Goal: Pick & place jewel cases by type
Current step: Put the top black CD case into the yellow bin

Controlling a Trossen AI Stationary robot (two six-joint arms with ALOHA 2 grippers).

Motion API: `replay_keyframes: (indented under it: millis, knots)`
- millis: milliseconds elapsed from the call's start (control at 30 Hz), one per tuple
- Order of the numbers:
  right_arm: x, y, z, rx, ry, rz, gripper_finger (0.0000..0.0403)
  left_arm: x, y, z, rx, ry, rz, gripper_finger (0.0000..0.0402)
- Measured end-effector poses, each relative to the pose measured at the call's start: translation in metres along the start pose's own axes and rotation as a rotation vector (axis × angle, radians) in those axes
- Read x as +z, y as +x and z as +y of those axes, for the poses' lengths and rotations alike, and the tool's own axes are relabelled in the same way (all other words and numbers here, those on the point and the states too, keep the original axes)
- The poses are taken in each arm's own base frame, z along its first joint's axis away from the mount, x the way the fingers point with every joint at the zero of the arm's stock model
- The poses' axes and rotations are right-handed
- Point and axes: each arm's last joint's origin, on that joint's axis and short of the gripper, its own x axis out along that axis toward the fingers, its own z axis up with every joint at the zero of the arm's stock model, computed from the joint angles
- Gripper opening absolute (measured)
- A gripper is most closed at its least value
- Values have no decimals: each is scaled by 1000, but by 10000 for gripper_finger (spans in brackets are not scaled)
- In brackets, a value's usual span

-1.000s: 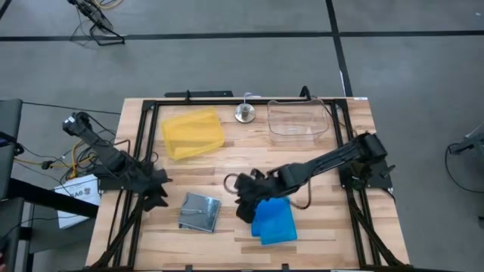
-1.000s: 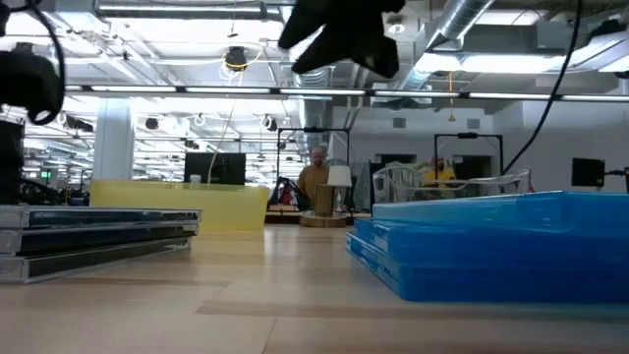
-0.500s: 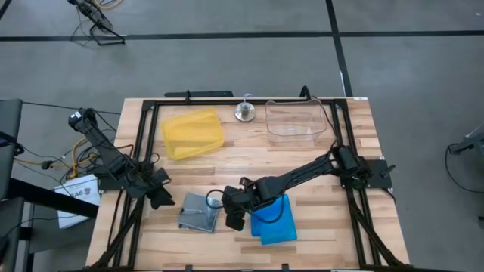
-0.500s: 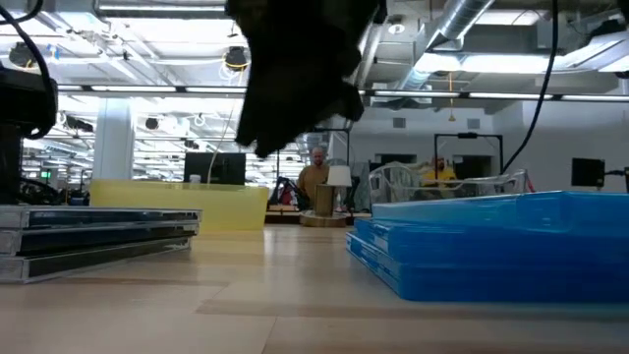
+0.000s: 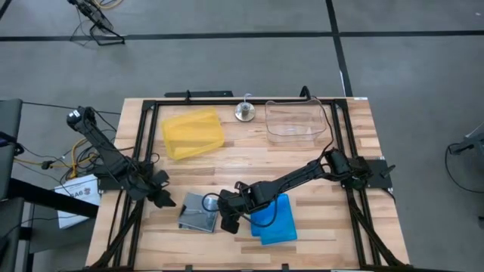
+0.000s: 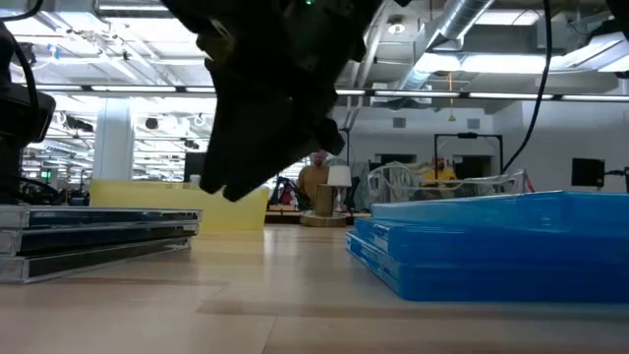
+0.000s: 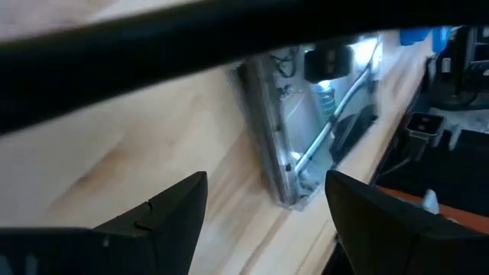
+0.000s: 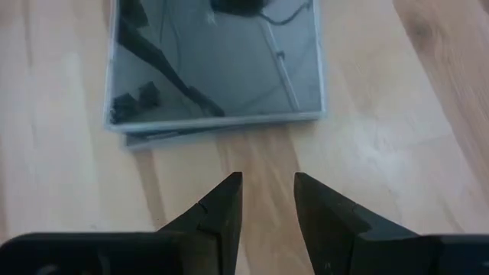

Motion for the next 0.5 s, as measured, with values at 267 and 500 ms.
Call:
replay_keyframes:
  millis: [267, 500]
  knots:
    - [3, 0, 0, -18, 5, -39, 111, -3, 15, -2, 62, -19, -13, 261]
    - [3, 0, 0, -19, 5, -39, 110, -6, 26, -9, 21, 1, -54, 261]
